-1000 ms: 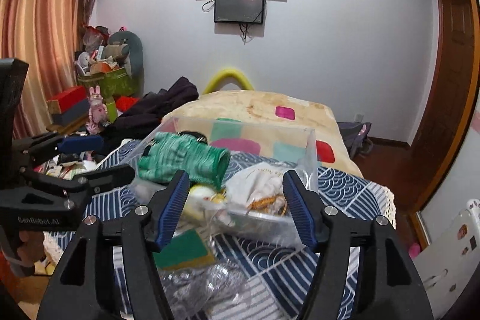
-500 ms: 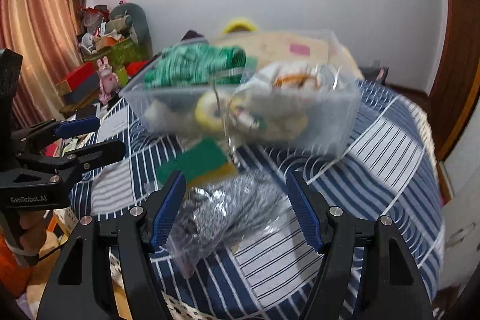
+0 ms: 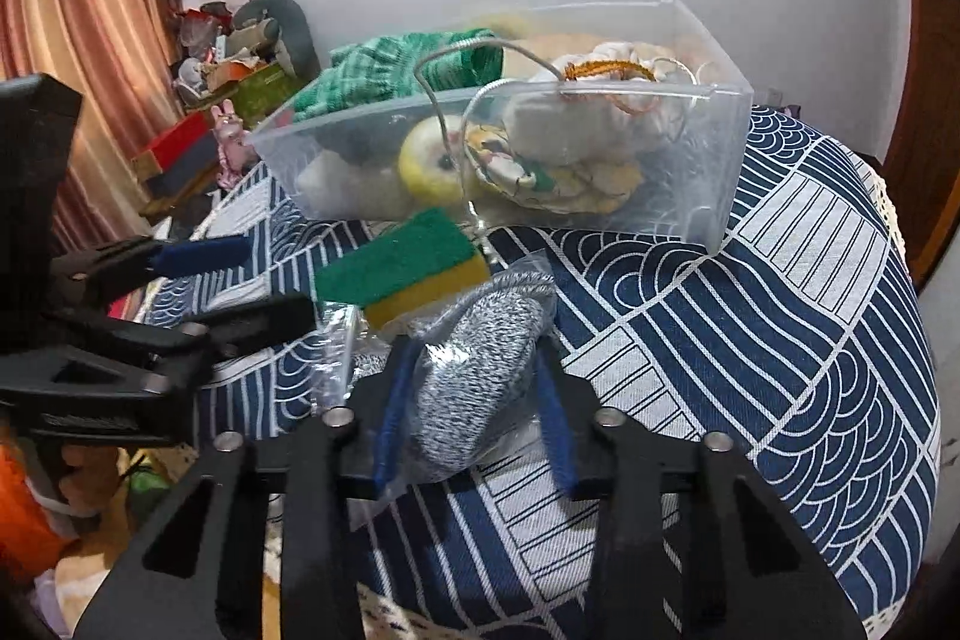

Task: Organize soft objects
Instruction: 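Grasp bagged grey knit item with right tool while left tool grasps yellow-green sponge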

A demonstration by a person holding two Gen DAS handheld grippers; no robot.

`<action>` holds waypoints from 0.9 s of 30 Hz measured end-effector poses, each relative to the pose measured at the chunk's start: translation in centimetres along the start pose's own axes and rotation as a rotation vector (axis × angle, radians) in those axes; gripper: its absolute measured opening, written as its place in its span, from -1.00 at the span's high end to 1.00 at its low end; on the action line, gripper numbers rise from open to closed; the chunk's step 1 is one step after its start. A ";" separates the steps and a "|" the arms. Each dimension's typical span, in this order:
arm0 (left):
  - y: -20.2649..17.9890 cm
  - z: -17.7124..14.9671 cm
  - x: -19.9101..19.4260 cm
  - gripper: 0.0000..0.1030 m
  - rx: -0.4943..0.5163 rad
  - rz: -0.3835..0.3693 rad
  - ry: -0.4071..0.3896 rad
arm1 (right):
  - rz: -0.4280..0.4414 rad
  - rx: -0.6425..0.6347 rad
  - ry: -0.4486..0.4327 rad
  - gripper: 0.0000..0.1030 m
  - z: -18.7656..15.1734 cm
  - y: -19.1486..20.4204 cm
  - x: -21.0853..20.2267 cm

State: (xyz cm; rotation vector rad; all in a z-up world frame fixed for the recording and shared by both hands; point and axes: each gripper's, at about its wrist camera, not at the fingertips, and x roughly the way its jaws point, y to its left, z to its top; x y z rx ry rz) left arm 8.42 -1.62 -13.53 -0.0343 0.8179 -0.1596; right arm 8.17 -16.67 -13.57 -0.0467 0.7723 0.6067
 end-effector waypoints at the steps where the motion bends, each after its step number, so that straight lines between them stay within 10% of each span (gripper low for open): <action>1: -0.2 0.0 0.2 -0.60 0.004 0.000 0.002 | -0.005 0.003 -0.007 0.42 -0.1 0.0 -0.3; 27: -5.3 1.6 3.4 -0.61 0.067 -0.164 0.060 | -0.114 0.102 -0.127 0.45 -0.4 -4.3 -5.4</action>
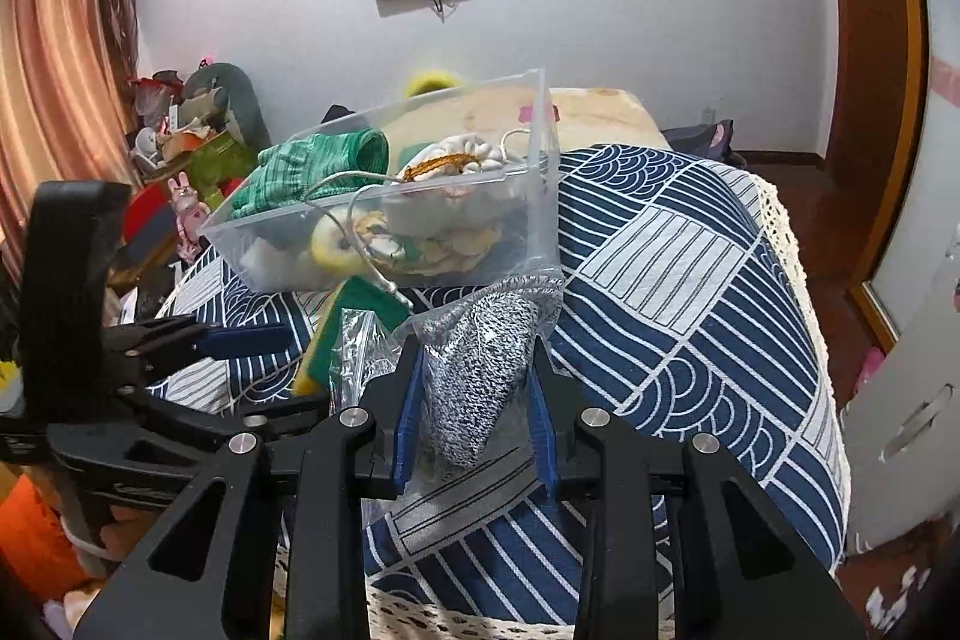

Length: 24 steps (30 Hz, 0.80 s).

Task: Organize soft objects
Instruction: 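Grasp bagged grey knit item with right tool while left tool grasps yellow-green sponge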

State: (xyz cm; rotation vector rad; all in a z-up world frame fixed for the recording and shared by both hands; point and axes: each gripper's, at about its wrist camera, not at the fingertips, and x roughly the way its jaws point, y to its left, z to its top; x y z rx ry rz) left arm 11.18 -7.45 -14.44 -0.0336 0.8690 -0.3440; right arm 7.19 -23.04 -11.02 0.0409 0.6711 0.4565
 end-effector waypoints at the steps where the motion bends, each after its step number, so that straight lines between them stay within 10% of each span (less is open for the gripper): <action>1: -0.2 0.2 0.4 -0.52 0.001 0.002 -0.001 | -0.002 0.001 -0.001 0.45 0.0 0.0 0.0; 8: -1.1 1.2 2.4 0.10 0.015 -0.016 0.016 | -0.014 0.010 -0.007 0.45 0.1 -0.4 -0.4; 24: -0.4 -1.5 -2.4 0.18 0.011 0.057 -0.071 | 0.000 -0.039 -0.037 0.45 1.1 1.7 -1.3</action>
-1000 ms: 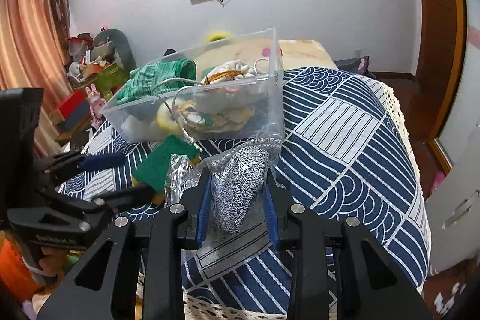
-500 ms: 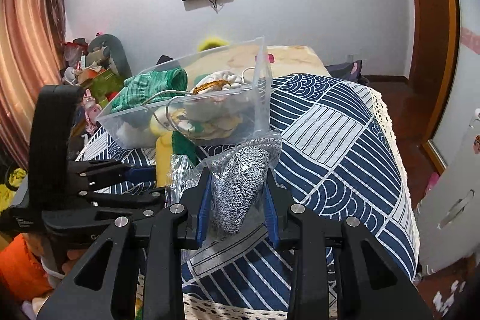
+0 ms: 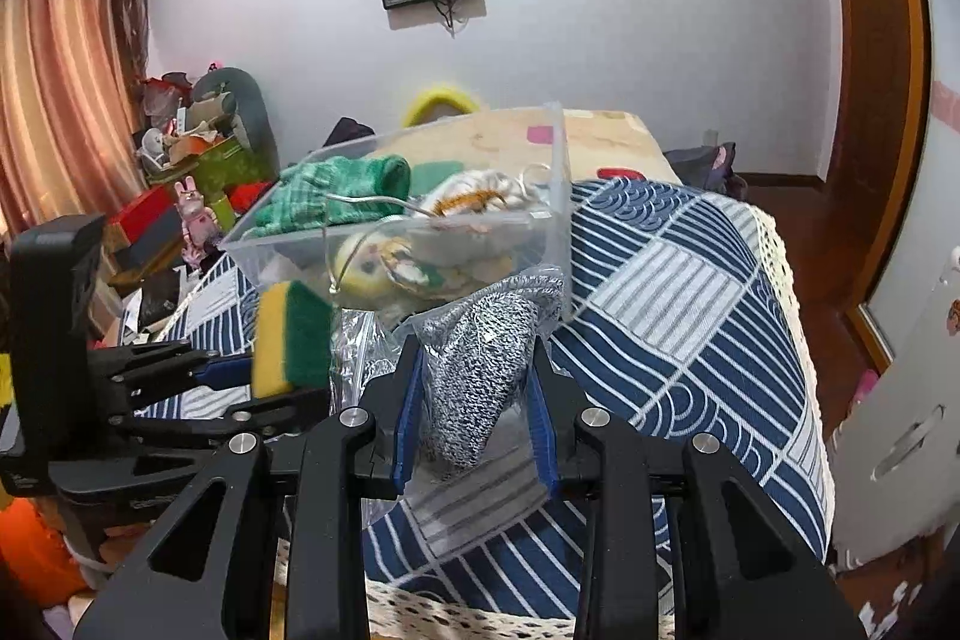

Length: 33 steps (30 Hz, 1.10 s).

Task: Organize soft objects
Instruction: 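Place sponge into box with left tool while right tool drops plastic bag in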

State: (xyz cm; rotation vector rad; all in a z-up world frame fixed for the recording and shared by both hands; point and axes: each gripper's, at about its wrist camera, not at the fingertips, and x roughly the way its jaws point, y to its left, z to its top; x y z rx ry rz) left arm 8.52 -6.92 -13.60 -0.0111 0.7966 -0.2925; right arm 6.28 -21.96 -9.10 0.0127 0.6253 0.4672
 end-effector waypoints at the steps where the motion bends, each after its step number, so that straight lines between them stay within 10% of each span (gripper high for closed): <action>1: 0.3 0.0 -0.7 0.18 -0.007 0.011 -0.014 | 0.002 -0.007 -0.007 0.45 0.3 0.3 -0.1; 18: 5.5 5.3 -8.9 0.17 -0.102 0.100 -0.297 | 0.007 -0.109 -0.218 0.45 7.4 3.4 -0.2; 33: 7.3 8.4 -0.7 0.17 -0.123 0.075 -0.143 | -0.018 -0.107 -0.084 0.45 7.7 3.6 7.4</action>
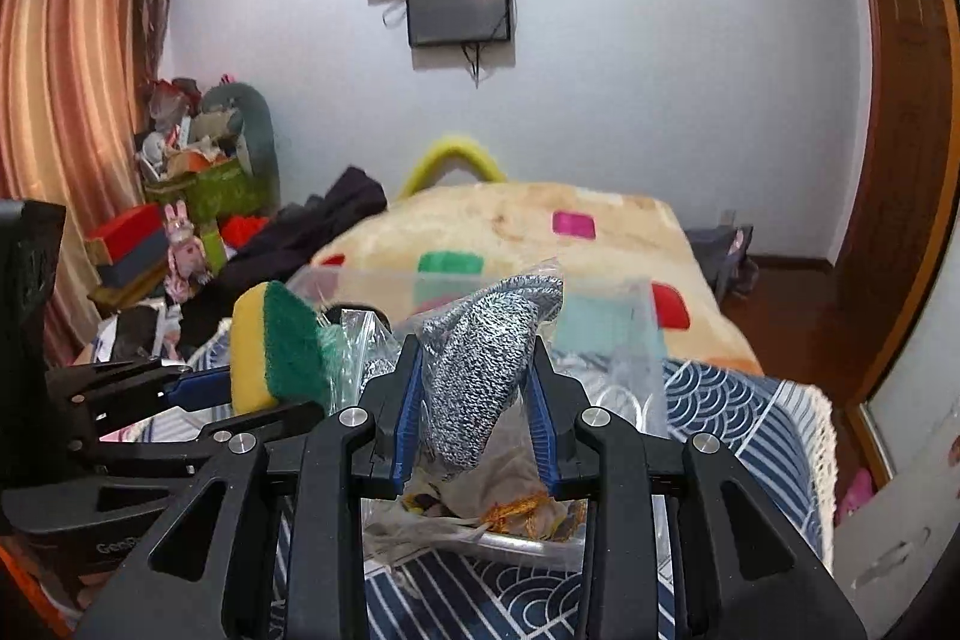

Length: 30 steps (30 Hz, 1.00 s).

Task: Organize soft objects
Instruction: 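Place sponge into box with left tool while right tool drops plastic bag in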

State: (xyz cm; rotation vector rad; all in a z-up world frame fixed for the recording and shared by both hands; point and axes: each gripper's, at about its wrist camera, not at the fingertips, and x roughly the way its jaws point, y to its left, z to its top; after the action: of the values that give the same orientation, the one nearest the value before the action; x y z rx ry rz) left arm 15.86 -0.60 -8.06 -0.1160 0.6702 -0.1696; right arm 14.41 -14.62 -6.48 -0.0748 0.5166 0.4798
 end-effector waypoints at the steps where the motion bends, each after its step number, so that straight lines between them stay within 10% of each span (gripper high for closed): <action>1: 0.2 0.0 0.7 0.17 -0.007 -0.013 0.019 | 0.003 0.002 0.014 0.45 -0.2 -0.1 0.3; 17: 0.9 -1.5 1.2 -0.42 -0.017 -0.029 0.042 | -0.004 -0.013 0.110 0.17 -1.0 -0.7 1.0; 30: 1.2 -1.3 -5.7 -0.48 -0.024 0.015 -0.099 | 0.007 -0.013 -0.078 -0.15 1.0 -0.1 -6.2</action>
State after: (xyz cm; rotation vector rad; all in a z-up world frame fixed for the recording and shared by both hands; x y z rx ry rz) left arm 10.79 1.65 -5.83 -0.1411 0.5739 -0.1404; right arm 10.14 -17.15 -2.59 -0.0665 0.4372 0.4911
